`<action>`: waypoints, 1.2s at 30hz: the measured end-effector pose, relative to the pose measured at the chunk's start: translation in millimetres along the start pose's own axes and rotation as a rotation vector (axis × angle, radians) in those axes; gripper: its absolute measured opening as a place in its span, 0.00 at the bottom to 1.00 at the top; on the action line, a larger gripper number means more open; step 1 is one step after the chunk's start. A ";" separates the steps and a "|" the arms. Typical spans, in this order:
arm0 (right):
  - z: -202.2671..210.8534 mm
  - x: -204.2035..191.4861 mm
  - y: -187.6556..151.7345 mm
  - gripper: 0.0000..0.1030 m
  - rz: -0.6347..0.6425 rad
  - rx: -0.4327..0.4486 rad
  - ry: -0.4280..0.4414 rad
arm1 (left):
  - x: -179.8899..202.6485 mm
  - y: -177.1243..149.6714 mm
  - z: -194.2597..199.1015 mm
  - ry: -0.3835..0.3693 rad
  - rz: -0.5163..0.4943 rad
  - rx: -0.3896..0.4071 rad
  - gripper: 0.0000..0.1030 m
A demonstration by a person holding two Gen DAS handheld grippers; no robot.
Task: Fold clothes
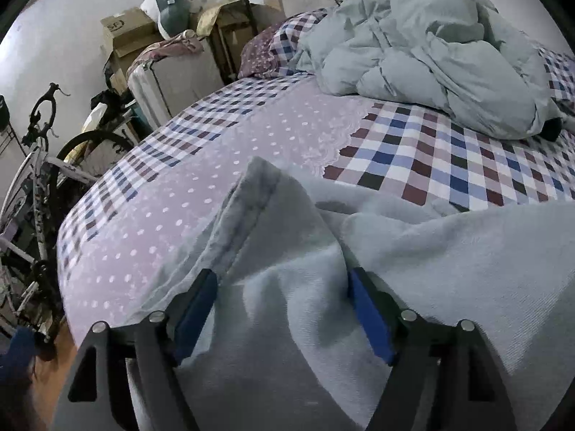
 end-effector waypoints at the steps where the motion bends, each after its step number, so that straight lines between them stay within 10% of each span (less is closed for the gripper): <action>1: 10.8 4.6 5.7 0.77 -0.020 0.026 0.000 | 5.0 1.7 -6.1 -0.012 -0.021 -0.012 0.81; 8: 83.8 71.3 41.7 0.77 -0.249 0.232 -0.142 | 33.8 19.6 -39.2 -0.041 -0.120 -0.020 0.82; 16: 57.3 111.1 25.8 0.77 -0.255 0.135 -0.251 | 69.7 22.1 -108.8 0.025 -0.352 -0.132 0.83; 23: 33.4 139.1 9.8 0.77 -0.247 0.089 -0.319 | 56.4 -11.1 -178.5 0.227 -0.508 -0.274 0.83; 36: 14.1 144.9 1.6 0.79 -0.238 0.067 -0.342 | 25.1 -39.7 -200.0 0.234 -0.497 -0.274 0.86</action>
Point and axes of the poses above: each gripper's, at about its wrist camera, not at the fingertips, and z roughly against the way its jaws point, x to its right, y to its top, the point moved 4 cm from there along -z, roughly the way its jaws point, and after that the axes turned 7 degrees about -z, right-handed, at the moved point
